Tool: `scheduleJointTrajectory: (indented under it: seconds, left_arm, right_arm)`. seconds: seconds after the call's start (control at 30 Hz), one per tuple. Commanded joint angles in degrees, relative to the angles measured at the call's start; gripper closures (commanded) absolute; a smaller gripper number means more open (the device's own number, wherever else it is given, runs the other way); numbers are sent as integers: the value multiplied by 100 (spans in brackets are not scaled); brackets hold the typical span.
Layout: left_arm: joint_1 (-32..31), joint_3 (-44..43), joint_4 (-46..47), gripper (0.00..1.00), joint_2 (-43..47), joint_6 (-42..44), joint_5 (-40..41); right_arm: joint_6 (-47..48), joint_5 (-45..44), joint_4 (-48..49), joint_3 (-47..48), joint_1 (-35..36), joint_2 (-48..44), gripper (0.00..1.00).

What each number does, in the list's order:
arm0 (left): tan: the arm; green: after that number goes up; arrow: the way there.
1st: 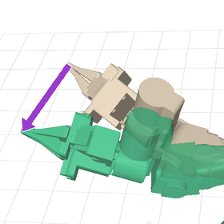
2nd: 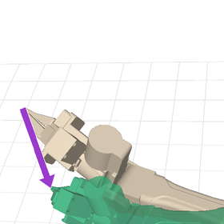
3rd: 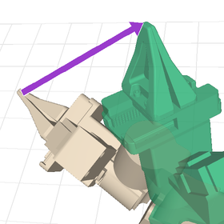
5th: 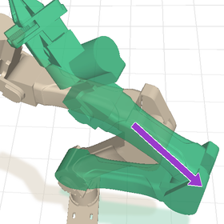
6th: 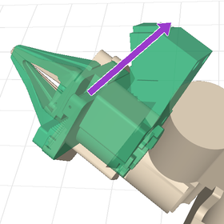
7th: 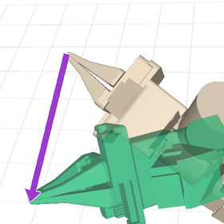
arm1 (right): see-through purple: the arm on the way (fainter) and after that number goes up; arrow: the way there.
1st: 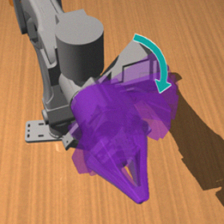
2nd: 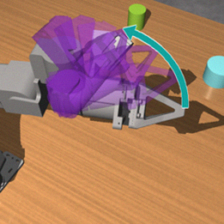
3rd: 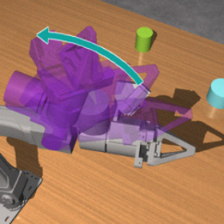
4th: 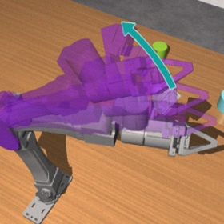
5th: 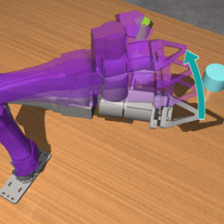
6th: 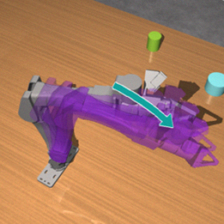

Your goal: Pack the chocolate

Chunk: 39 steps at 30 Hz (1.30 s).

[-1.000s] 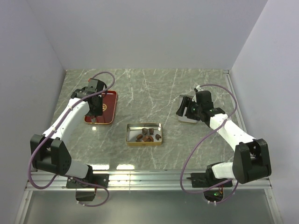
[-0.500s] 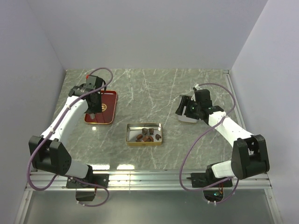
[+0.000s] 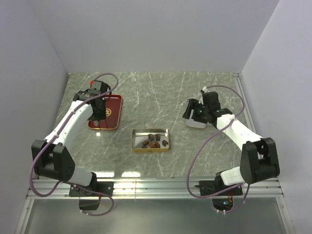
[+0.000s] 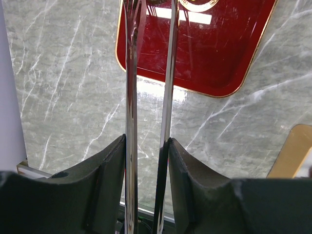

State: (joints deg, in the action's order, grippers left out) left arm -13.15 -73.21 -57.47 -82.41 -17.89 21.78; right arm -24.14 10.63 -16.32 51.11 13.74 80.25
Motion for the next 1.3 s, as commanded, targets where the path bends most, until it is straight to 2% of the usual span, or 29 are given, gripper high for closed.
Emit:
scheduleJointTrajectory:
  seconds: [0.0, 0.47, 1.27]
  left_arm:
    - [40, 61, 210, 56, -38, -48, 81]
    - [67, -53, 79, 62, -82, 40, -42]
    - [-127, 237, -97, 65, 937, -21, -807]
  right_arm:
    - [85, 27, 32, 303, 33, 52, 21]
    - [94, 44, -3, 338, 41, 175, 21]
    - [-12, 237, 67, 224, 41, 105, 21]
